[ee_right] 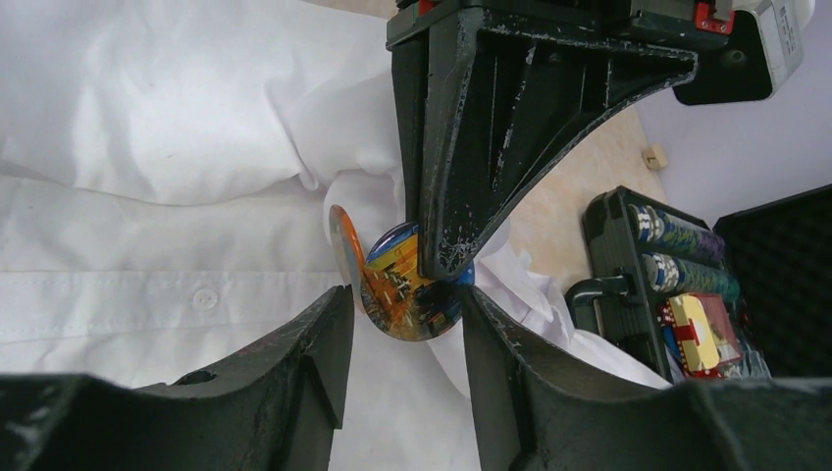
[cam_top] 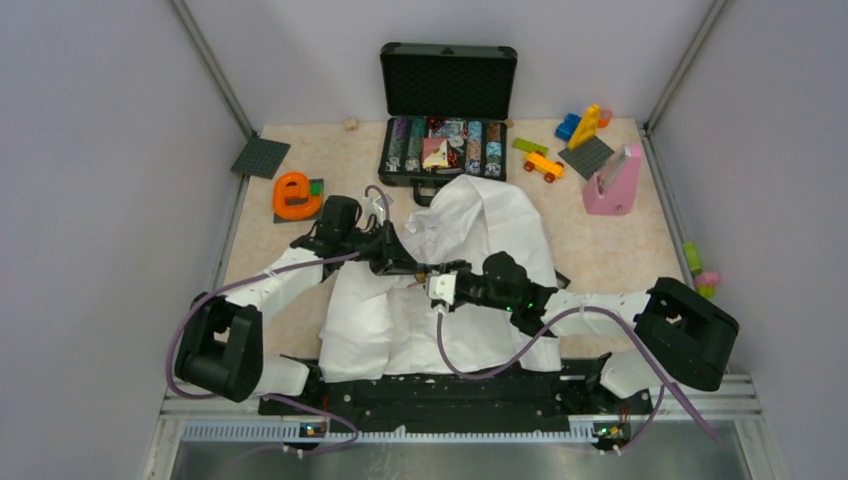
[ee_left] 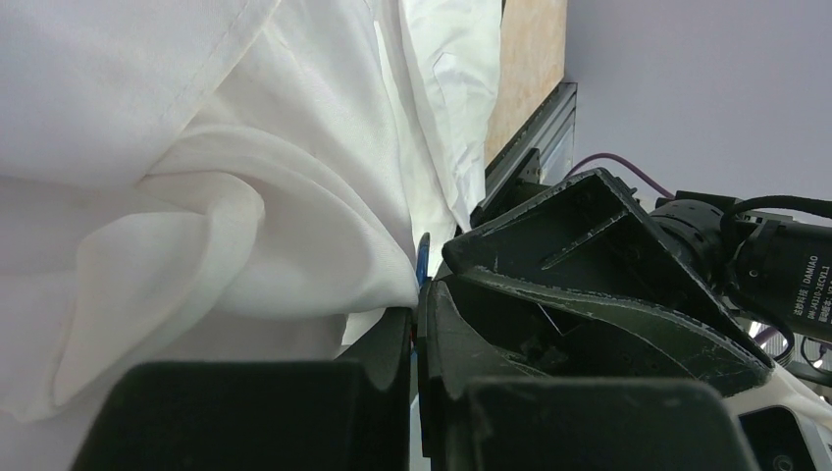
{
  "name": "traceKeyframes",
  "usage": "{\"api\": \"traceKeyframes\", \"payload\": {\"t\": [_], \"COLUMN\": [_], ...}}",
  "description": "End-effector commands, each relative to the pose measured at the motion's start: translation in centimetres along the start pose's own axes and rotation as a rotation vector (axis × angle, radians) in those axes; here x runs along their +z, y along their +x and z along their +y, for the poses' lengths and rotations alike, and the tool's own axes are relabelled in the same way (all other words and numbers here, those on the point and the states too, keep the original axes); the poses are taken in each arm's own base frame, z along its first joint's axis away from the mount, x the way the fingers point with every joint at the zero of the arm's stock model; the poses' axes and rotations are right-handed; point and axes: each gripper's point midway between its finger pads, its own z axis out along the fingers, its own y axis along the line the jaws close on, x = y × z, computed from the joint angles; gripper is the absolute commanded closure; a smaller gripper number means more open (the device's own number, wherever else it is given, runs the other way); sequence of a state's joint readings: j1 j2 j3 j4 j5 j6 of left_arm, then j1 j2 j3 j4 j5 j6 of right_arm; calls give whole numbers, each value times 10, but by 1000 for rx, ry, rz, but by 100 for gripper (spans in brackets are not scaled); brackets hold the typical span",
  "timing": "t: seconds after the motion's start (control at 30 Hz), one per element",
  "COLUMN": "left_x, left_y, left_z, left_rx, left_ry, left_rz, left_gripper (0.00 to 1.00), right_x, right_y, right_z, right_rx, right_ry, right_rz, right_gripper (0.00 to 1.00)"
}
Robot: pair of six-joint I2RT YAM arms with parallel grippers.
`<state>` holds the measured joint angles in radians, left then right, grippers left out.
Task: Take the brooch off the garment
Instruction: Remove the brooch from the clothes.
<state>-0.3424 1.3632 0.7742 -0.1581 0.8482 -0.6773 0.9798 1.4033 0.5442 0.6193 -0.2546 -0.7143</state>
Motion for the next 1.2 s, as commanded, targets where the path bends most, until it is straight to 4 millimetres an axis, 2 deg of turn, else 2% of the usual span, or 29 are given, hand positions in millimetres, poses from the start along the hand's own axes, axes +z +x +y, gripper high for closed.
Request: {"api": "traceKeyframes", "payload": {"t": [0.0, 0.23, 0.37, 0.43, 0.47, 0.57, 0.67, 0.8, 1.0, 1.17], "left_x": [-6, -6, -7, -6, -6, -5, -10, -19, -41, -59], "left_y": [-3, 1, 1, 1, 0, -3, -7, -12, -23, -31], "left_z": [-19, -20, -19, -21, -22, -19, -15, -18, -12, -35], "left_rx": [57, 56, 65, 63, 60, 51, 89, 116, 247, 434], "left_ry": [52, 63, 59, 78, 88, 59, 2, 1, -82, -4], "left_rz": [-1, 16, 4, -1, -2, -7, -36, -86, -274, -451], "left_gripper": [100, 99, 87, 86, 85, 55, 44, 42, 38, 38], "right_x": [10, 12, 8, 6, 5, 1, -1, -3, -13, -33], "right_y": [-26, -27, -34, -34, -35, -38, -41, -40, -39, -46], "right_z": [-14, -13, -17, -16, -17, -23, -26, -33, -54, -74], "right_rx": [-31, -28, -13, -18, -19, 1, 10, 68, 244, 367], "right_ry": [35, 25, 43, 47, 52, 85, 103, 130, 150, 201], "right_rz": [-77, -83, -104, -111, -113, -125, -128, -120, -143, -255], "right_gripper": [58, 68, 71, 71, 75, 87, 100, 100, 100, 100]}}
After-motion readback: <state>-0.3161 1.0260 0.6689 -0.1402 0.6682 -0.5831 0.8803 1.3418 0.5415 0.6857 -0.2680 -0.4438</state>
